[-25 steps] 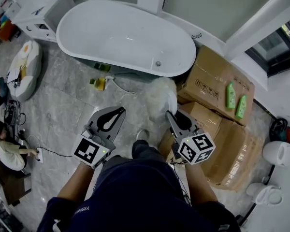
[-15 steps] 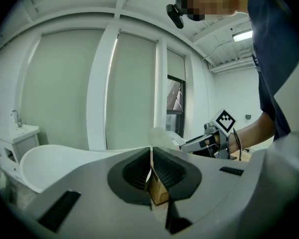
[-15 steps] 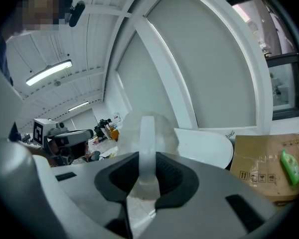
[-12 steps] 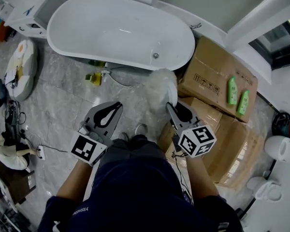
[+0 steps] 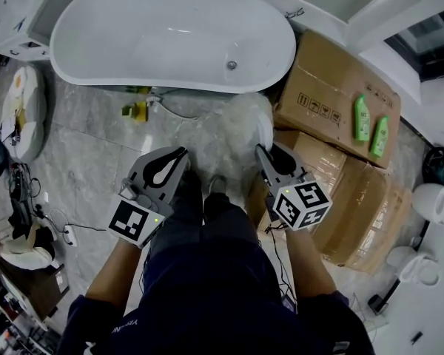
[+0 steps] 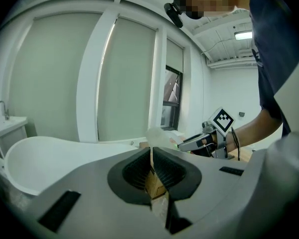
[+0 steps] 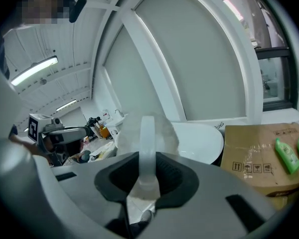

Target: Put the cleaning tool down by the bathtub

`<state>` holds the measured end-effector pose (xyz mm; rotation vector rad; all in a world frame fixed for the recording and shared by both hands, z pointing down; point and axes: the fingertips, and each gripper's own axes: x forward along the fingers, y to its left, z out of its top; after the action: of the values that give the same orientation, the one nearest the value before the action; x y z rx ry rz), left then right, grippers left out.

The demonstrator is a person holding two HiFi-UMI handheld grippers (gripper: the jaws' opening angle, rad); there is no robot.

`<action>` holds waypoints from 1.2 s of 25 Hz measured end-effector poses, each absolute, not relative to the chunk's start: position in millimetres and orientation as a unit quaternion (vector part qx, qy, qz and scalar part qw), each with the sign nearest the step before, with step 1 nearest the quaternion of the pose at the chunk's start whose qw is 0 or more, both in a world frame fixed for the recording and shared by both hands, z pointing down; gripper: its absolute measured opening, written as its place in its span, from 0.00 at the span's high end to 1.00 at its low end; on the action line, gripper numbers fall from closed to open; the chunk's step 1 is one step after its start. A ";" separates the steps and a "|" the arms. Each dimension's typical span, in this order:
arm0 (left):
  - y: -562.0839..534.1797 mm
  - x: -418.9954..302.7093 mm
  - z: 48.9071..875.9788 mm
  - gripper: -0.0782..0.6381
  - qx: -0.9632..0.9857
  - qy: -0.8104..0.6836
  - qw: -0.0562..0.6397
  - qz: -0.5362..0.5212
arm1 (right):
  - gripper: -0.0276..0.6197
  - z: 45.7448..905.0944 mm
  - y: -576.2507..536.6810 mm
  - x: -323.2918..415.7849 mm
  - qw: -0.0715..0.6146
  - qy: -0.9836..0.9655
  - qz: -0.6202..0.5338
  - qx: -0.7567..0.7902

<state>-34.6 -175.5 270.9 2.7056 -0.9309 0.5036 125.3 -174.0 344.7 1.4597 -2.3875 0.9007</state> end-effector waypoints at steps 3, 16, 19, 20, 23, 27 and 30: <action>-186.1 -35.1 296.1 0.83 0.925 -0.305 0.130 0.185 | 0.82 371.2 -180.2 127.2 0.109 -0.796 0.315 0.505; -231.0 -50.6 457.5 0.83 0.927 -0.259 0.156 0.220 | 0.82 536.4 -200.0 117.3 0.161 -0.759 0.331 0.537; -241.0 -50.6 507.4 0.83 0.926 -0.254 0.158 0.232 | 0.82 587.6 -206.4 119.0 0.169 -0.754 0.336 0.538; -244.6 -50.2 523.5 0.83 0.926 -0.252 0.158 0.233 | 0.82 605.5 -208.2 118.9 0.173 -0.753 0.338 0.537; -257.3 -47.7 569.0 0.83 0.926 -0.251 0.157 0.233 | 0.82 659.3 -212.9 116.8 0.189 -0.752 0.341 0.531; -273.7 -41.2 629.1 0.83 0.929 -0.239 0.142 0.245 | 0.82 726.1 -221.1 118.2 0.204 -0.749 0.346 0.527; -284.4 -35.0 672.0 0.83 0.930 -0.232 0.145 0.247 | 0.82 770.4 -230.2 118.7 0.214 -0.748 0.345 0.526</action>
<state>-35.0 -284.4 672.0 2.6786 -0.6694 0.7125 118.7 -230.2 770.4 1.4586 -2.0752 0.9575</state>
